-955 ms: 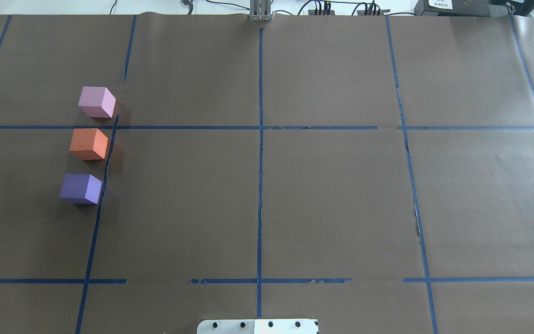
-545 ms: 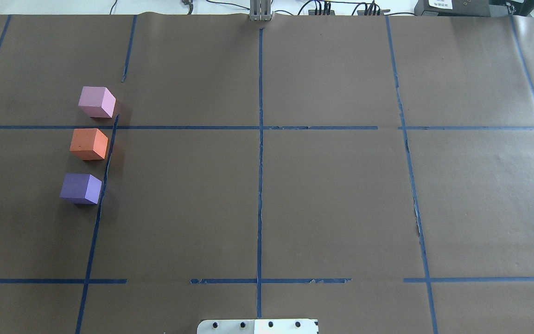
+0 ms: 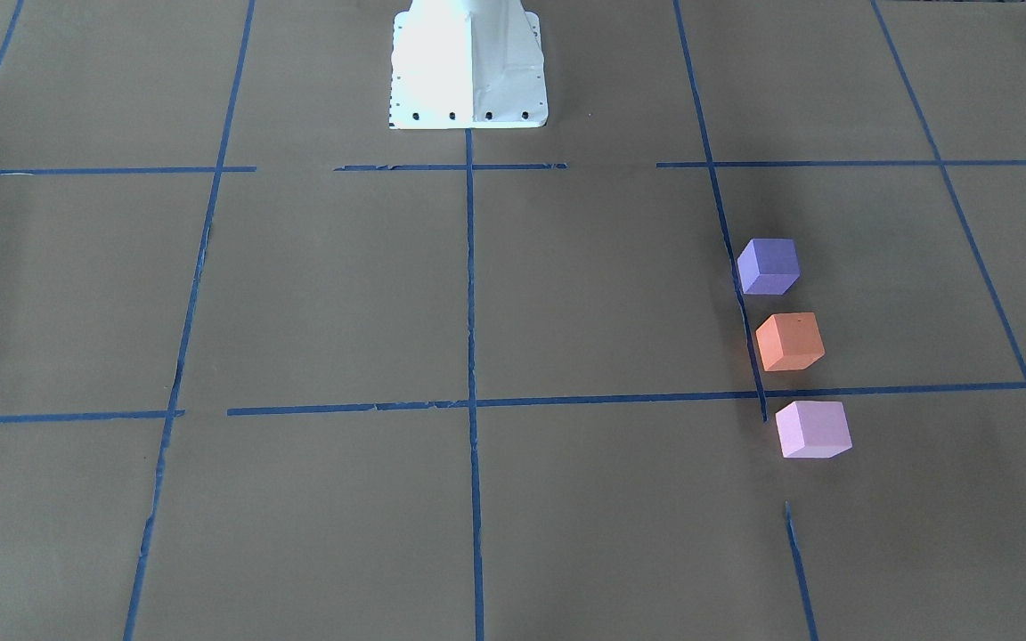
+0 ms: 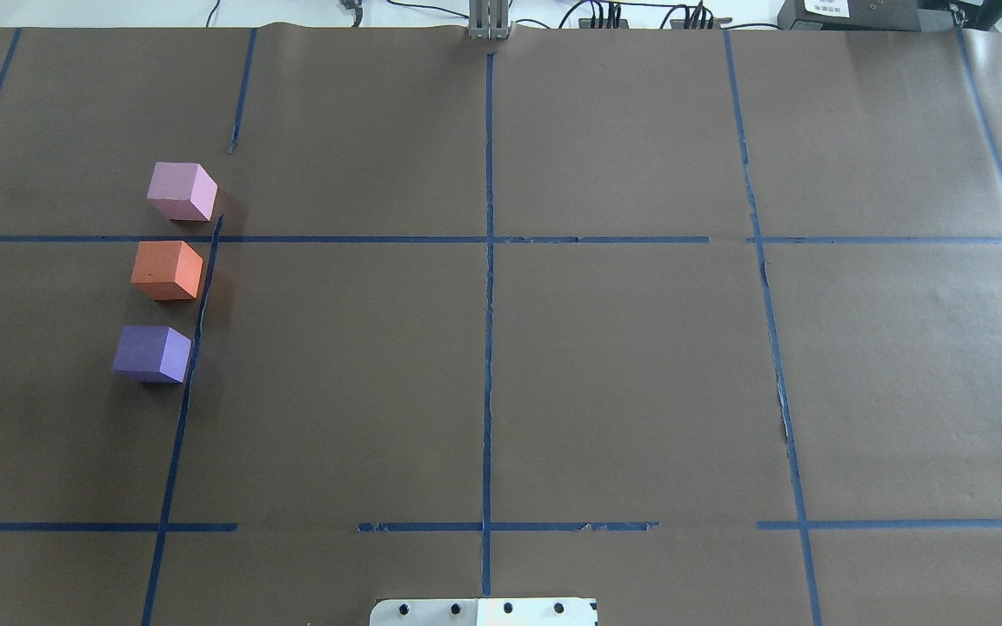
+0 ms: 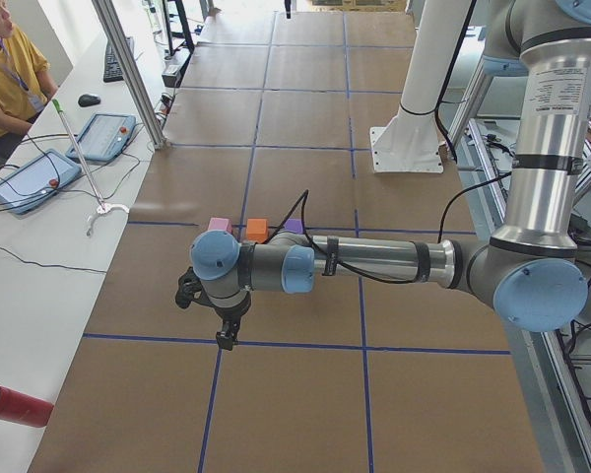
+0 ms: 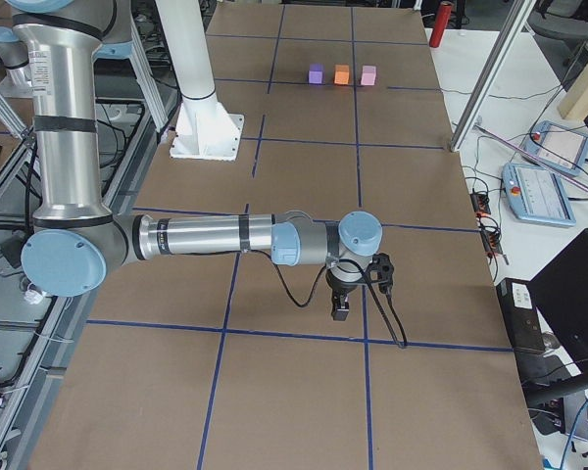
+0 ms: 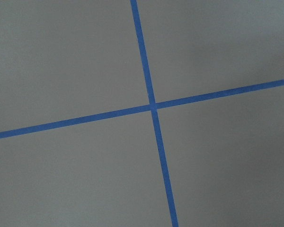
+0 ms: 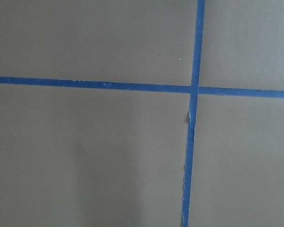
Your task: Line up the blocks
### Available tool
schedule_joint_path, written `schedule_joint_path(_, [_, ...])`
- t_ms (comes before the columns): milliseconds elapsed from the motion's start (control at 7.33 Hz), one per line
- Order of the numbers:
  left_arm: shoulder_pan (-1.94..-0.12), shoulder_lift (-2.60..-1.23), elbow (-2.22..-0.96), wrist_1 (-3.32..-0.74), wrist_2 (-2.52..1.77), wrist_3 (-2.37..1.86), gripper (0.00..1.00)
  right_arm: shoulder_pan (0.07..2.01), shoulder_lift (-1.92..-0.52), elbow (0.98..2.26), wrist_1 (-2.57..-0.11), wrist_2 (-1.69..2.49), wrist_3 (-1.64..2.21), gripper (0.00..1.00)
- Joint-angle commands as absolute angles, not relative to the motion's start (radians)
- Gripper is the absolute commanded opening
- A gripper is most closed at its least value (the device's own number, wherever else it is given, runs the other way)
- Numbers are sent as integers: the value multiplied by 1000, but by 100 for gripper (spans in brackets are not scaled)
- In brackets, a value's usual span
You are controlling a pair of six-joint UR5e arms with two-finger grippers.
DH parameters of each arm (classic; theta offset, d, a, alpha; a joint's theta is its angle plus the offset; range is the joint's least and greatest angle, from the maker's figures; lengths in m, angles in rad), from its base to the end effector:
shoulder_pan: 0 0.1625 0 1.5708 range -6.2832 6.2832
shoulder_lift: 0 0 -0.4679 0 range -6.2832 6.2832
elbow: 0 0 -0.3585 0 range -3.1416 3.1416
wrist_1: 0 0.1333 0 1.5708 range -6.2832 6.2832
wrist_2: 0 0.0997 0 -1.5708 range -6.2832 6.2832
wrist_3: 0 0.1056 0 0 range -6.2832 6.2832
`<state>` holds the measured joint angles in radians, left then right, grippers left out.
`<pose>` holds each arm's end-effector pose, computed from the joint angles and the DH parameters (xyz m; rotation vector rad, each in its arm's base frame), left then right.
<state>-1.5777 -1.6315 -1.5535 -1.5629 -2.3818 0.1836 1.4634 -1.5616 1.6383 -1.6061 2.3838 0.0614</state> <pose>-0.0601 -0.4884 0.6831 0.1107 0.8052 0.1813 0.0065 -0.4678 0.6713 -0.0296 -0.8134 -0.0603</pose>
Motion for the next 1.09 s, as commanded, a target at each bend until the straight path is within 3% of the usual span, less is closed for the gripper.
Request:
schedule_joint_path(0, [-1578,-1629,-1555,-1577,-2381,183,100,1463,-1562,1638,-1606,2384,61,100])
schedule_joint_path(955, [-1578,-1638,-1559,-1578,-2359,183,100,1463,-1562,1638,-1606,2384,61,100])
